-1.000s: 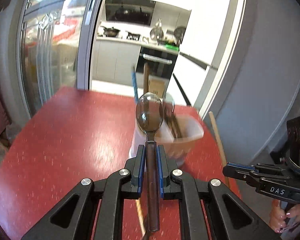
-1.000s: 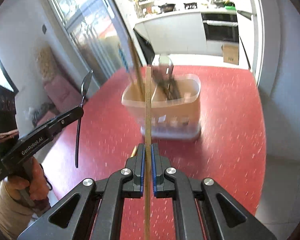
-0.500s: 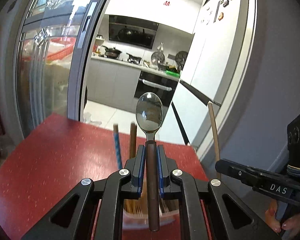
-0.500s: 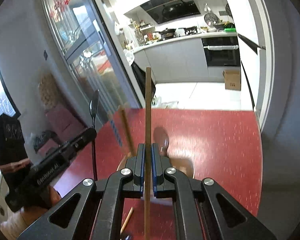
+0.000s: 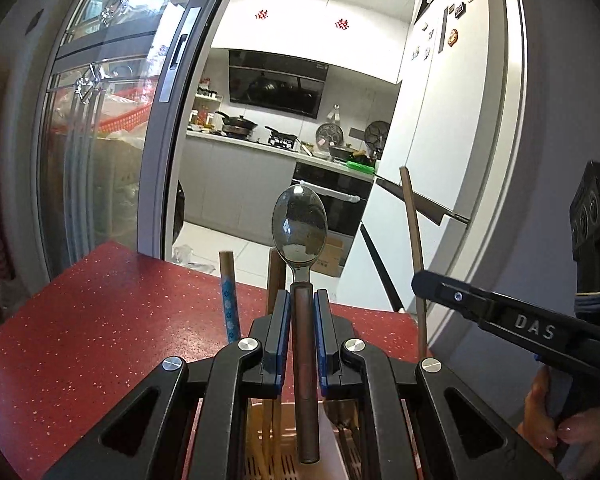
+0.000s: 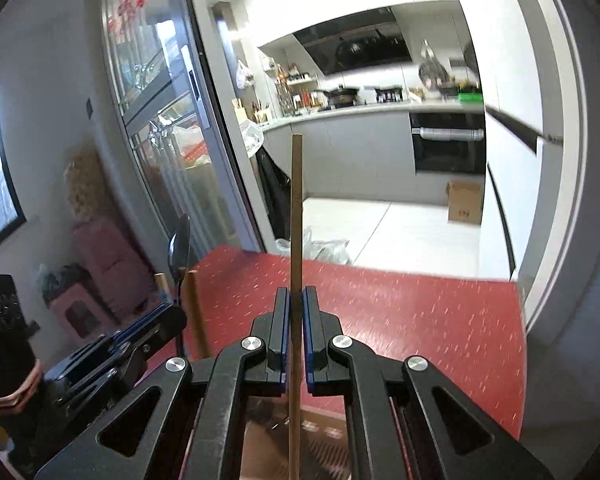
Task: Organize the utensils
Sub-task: 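Carry chopstick and spoon over the holder and lower them in, then open both tools to release the utensils and return to the table, then grasp a clear spoon with the right tool while the left tool grasps the yellow-patterned chopstick, then carry spoon and chopstick over the holder and lower them in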
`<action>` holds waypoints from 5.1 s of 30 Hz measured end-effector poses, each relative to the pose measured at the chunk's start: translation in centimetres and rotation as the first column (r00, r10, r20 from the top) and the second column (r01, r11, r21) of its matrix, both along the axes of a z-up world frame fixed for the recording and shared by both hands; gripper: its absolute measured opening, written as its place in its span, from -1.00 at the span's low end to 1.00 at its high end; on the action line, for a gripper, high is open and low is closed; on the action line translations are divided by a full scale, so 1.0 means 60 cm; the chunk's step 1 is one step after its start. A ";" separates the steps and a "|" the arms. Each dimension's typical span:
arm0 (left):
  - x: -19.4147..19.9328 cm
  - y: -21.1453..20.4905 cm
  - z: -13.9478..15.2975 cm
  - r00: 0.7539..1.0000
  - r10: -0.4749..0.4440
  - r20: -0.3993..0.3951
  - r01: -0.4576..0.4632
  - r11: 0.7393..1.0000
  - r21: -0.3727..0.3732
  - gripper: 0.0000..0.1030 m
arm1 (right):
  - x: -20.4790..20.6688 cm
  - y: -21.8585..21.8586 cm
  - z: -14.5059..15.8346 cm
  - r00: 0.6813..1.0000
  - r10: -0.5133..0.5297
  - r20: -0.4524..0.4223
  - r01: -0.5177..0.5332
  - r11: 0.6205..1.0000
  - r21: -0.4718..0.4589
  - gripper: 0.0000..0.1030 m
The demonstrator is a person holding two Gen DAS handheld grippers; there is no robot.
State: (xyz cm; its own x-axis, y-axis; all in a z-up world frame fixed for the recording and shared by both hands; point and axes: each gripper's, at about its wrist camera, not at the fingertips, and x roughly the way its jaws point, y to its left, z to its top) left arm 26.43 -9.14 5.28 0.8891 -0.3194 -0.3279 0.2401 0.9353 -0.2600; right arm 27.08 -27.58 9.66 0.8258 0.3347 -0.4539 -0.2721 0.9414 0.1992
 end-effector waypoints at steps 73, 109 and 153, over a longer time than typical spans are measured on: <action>-0.257 0.111 -0.192 0.879 0.018 -0.477 0.132 0.951 0.279 0.10 | -0.318 0.059 -0.210 0.891 -0.101 -0.442 0.105 0.994 -0.016 -0.04; -0.268 0.151 -0.236 0.824 0.007 -0.567 0.166 0.953 0.253 1.00 | -0.274 0.128 -0.334 0.766 0.090 -0.636 0.131 0.947 0.292 -0.96; -0.241 0.065 -0.185 0.804 -0.044 -0.592 0.186 0.966 0.180 -0.31 | -0.319 0.011 -0.258 0.852 0.107 -0.513 0.094 0.932 0.351 -0.96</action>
State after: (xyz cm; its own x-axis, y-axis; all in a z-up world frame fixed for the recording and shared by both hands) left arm 11.98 -5.22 -5.80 0.4709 -0.2646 -0.8416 0.2203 0.9590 -0.1783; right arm 7.94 -26.90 -5.83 0.5010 0.5580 -0.6616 -0.0402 0.7786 0.6263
